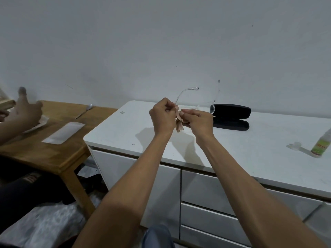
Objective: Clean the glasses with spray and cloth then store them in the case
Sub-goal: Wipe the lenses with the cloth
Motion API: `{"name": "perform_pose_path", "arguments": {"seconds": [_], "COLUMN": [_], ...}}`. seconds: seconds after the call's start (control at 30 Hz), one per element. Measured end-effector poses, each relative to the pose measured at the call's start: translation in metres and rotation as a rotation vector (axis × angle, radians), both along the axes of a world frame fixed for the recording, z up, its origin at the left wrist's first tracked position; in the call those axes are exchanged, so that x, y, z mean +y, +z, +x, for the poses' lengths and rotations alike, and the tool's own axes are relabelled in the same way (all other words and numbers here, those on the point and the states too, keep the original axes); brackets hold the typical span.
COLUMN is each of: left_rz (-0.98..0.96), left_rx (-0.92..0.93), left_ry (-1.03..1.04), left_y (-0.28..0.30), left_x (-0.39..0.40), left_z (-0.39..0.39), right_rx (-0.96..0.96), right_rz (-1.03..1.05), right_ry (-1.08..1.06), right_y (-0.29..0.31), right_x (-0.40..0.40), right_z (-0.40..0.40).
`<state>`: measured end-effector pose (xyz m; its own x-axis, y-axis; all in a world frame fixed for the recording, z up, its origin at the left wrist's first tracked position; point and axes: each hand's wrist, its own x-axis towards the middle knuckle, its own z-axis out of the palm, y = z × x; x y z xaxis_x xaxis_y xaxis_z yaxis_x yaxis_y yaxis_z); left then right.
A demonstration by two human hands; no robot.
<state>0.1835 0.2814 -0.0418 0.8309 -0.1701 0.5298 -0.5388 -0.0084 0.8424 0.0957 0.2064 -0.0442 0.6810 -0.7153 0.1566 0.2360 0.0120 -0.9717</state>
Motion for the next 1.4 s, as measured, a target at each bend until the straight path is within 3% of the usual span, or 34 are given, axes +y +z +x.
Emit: {"name": "perform_pose_path", "arguments": {"seconds": [0.13, 0.3, 0.43, 0.57, 0.9, 1.07, 1.2, 1.4], "left_rz": [0.056, 0.044, 0.004, -0.033, 0.031, 0.044, 0.01, -0.018], "left_rx": [-0.003, -0.065, -0.087, -0.065, -0.019, -0.023, -0.057, -0.084], "left_ry": [-0.038, -0.048, -0.06, -0.06, -0.052, -0.079, -0.093, -0.081], "left_y": [-0.003, 0.0, 0.003, 0.003, -0.003, -0.005, 0.002, 0.004], "left_x": [0.002, -0.006, -0.013, -0.017, -0.009, -0.012, -0.017, -0.025], "left_z": [0.005, -0.004, -0.015, -0.023, -0.002, -0.001, -0.012, -0.025], "right_rx": [0.046, -0.055, -0.169, -0.179, 0.051, 0.068, -0.065, -0.198], "right_rz": [0.002, 0.027, 0.193, 0.247, -0.02, -0.013, 0.041, 0.242], "right_ry": [-0.07, -0.401, -0.531, -0.45, -0.03, -0.276, -0.475, -0.497], "right_y": [-0.001, -0.002, 0.003, 0.003, 0.002, 0.006, 0.005, 0.002], "right_x": [0.002, 0.016, 0.015, 0.009, -0.015, -0.01, -0.001, 0.001], "right_z": [-0.005, 0.003, 0.015, 0.022, -0.003, -0.005, 0.006, 0.022]}}
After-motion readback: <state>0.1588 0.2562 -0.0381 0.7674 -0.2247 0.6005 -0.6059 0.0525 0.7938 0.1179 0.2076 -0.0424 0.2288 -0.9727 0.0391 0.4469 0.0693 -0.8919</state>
